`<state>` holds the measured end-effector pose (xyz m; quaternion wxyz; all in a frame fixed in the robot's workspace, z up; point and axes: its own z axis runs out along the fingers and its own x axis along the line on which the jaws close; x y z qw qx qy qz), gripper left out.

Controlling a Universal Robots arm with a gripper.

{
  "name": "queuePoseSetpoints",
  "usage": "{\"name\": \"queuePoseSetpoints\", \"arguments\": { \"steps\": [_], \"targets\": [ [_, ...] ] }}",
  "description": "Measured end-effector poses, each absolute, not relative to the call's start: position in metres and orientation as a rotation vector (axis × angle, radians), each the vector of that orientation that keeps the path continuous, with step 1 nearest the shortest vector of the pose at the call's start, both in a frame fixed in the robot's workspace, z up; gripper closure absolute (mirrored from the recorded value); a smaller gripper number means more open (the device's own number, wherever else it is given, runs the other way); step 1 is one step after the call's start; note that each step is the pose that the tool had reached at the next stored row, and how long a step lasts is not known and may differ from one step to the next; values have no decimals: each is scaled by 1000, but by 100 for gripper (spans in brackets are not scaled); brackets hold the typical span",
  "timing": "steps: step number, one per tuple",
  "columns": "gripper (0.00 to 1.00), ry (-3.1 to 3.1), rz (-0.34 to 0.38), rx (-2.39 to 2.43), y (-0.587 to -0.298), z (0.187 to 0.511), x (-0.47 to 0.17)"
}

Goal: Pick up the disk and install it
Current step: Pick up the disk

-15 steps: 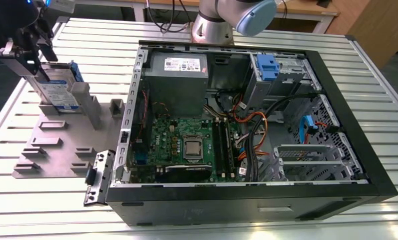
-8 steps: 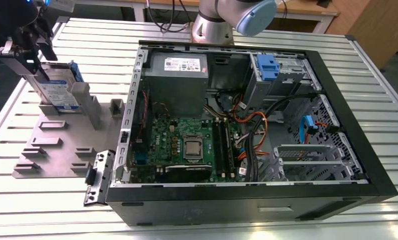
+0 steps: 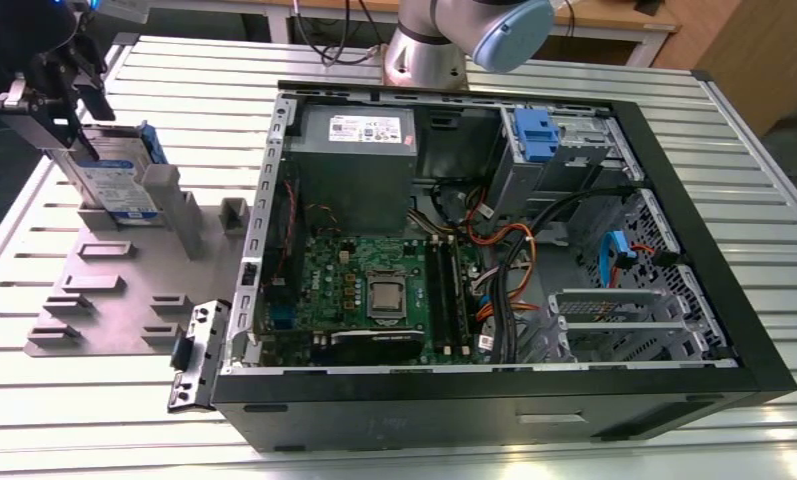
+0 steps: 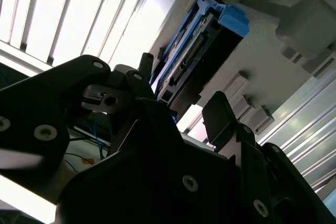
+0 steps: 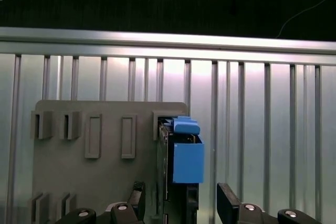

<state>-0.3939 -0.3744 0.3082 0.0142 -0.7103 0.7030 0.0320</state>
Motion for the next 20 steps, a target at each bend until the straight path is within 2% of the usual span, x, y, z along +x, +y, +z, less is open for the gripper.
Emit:
{"name": "queuePoseSetpoints", "arguments": {
  "steps": [8,9,19,20],
  "targets": [
    [37,2189,100,-2212,-374,308,-394],
    [44,2189,100,-2212,-374,308,-394],
    [45,2189,100,-2212,-373,308,-394],
    [52,2189,100,-2212,-373,308,-394]
  ]
}}
